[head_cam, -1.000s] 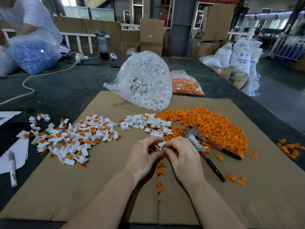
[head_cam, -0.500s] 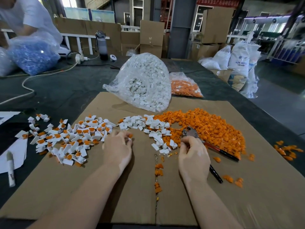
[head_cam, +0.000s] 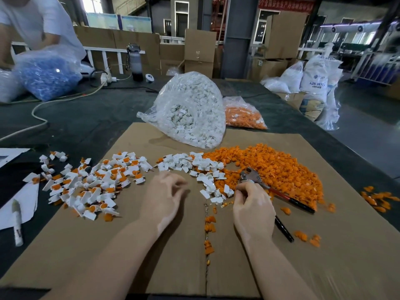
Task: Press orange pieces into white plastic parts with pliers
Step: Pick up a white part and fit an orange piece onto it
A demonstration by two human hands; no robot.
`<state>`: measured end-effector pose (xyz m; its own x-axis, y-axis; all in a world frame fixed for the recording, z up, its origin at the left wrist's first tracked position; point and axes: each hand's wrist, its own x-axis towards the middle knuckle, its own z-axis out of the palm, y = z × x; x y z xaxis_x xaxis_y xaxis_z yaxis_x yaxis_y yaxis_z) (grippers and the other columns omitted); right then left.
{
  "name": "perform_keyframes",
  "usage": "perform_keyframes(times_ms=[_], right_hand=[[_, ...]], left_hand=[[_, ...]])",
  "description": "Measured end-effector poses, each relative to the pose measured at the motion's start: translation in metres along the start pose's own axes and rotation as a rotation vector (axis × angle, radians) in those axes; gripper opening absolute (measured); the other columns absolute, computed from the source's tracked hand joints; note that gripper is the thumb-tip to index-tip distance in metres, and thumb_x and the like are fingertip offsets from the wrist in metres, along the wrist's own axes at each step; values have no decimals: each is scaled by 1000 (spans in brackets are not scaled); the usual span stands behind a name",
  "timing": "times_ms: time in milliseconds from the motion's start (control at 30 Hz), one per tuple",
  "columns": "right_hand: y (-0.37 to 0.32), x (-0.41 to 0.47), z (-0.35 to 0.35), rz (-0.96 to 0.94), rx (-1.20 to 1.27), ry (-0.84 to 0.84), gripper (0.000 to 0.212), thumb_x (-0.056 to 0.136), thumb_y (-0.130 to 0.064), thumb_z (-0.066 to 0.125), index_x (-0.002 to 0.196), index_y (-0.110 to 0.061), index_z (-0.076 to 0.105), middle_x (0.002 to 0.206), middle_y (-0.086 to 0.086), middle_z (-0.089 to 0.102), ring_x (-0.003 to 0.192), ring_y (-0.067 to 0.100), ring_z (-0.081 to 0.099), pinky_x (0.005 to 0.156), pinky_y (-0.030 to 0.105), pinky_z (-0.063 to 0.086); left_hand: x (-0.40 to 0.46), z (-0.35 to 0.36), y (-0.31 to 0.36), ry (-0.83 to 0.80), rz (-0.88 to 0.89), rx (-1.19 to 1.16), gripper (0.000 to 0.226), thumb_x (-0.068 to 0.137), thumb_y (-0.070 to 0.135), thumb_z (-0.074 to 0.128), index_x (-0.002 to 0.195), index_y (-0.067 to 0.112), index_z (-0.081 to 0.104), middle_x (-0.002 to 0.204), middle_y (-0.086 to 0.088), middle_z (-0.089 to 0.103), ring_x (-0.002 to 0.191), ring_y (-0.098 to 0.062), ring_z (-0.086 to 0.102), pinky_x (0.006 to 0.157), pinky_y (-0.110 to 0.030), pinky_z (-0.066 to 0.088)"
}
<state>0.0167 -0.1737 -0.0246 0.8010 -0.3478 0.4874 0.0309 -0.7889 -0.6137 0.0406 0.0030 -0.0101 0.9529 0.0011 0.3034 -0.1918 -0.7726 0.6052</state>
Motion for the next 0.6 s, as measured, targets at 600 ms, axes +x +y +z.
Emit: perform_keyframes(times_ms=[600], right_hand=[[-1,0,0,-10,21,-3,12,85,-3,60,88,-9,69,88,1,67,88,20,57,77,29,41]], left_hand=[[-2,32,28,-166,35,-204,8,84,28,67,84,26,59,84,15,56,78,0,49,63,-4,35]])
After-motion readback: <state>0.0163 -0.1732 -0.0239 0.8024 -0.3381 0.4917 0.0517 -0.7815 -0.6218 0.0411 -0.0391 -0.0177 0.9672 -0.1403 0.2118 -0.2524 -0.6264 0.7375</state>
